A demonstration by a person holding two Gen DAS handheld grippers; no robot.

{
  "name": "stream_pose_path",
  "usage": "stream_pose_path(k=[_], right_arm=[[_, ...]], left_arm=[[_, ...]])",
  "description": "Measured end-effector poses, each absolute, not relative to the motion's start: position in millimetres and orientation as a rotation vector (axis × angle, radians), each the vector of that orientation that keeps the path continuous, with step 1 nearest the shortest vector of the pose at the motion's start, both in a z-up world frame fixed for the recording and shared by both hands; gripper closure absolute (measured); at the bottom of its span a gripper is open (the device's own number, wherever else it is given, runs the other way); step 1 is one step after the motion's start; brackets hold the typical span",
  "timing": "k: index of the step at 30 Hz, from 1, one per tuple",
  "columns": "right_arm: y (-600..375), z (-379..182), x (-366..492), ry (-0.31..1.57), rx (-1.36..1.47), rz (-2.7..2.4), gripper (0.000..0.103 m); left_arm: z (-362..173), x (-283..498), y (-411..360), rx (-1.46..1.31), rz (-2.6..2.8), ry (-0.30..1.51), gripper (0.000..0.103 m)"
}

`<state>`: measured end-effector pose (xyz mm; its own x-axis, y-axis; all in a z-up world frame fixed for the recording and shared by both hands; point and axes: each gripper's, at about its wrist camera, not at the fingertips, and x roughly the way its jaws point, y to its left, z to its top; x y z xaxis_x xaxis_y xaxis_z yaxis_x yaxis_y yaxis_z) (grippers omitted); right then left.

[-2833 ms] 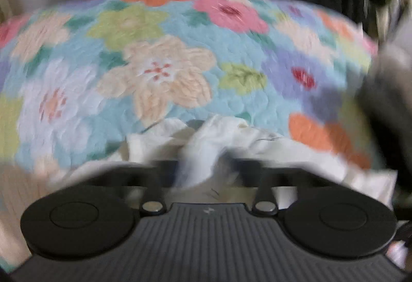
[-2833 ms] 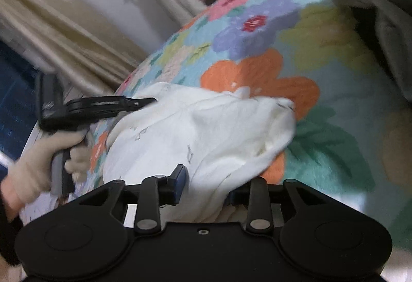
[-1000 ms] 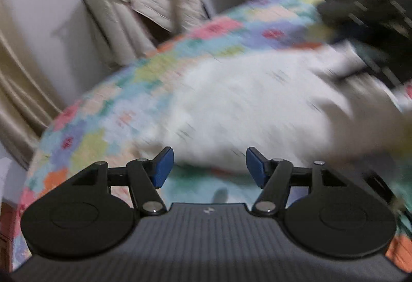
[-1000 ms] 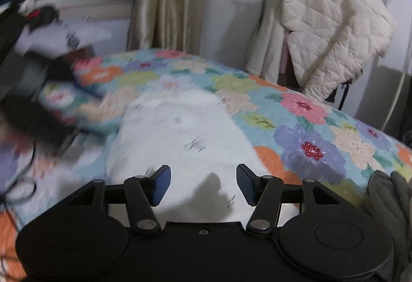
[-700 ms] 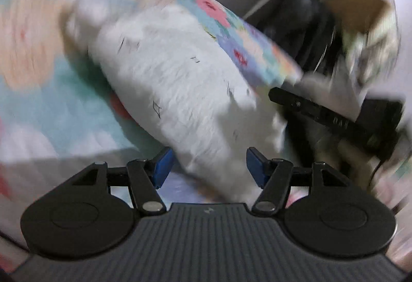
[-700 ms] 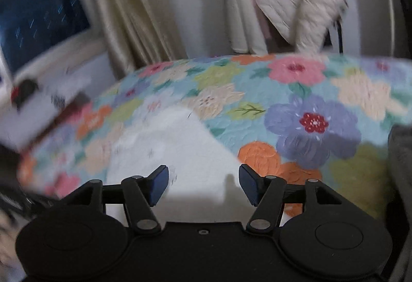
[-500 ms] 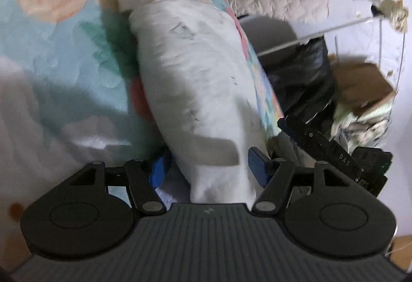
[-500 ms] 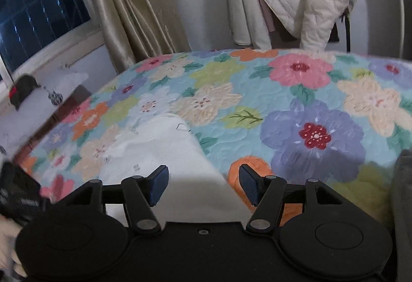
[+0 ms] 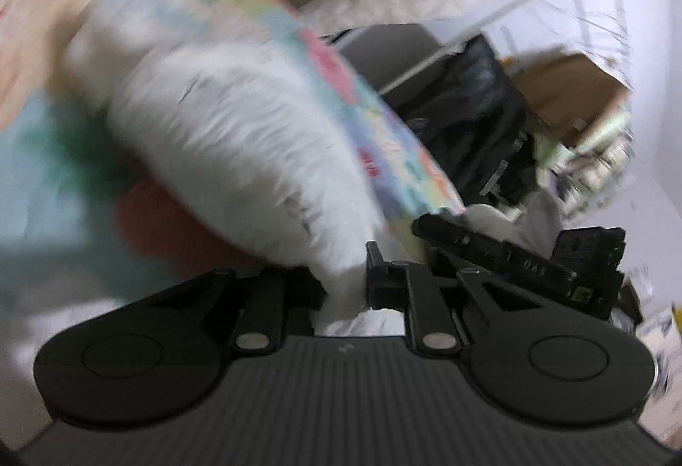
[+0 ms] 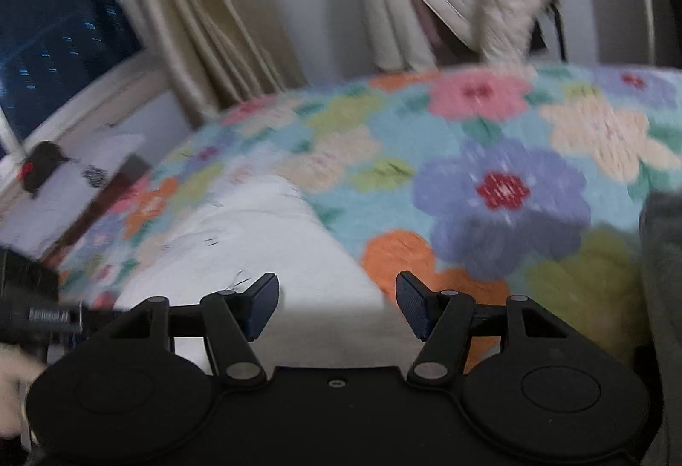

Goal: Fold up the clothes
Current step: 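Grasp the folded cream garment with the left gripper while the right gripper grasps it too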

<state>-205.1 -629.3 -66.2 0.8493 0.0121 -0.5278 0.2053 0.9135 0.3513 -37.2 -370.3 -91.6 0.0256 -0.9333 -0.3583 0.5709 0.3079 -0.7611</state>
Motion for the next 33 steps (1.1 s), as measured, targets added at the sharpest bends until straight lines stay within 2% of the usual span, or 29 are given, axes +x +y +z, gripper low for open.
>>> stream_pose_path(k=[10,12,16,18,21,24,30,33], right_arm=[[-622,-65,-228,0.502,0.806,0.143,0.036],[-615,-64,-224,0.470,0.862,0.225,0.030],[-617,-87,-215,0.454,1.033,0.213,0.030],[-626,-105,-219,0.492,1.127,0.133,0.030],[-637,-122,-233,0.603,1.170,-0.061,0.030],[-622,-128,-260,0.656,1.084,-0.211,0.031],[-597,-86,-285,0.659,0.851,-0.320,0.031],[-600,-74,-303,0.557,0.868,-0.327,0.031]], left_arm=[[16,-31,-358,-0.192,-1.276,0.593,0.089],[34,-47,-351,-0.151,-1.279,0.495,0.089],[55,-101,-348,-0.044,-1.337,0.323,0.089],[41,-129,-357,-0.022,-1.350,0.355,0.089],[-1,-159,-376,-0.002,-1.312,0.495,0.089],[-30,-187,-386,0.048,-1.304,0.558,0.089],[-37,-207,-382,0.027,-1.288,0.568,0.088],[-37,-206,-378,0.018,-1.273,0.567,0.088]])
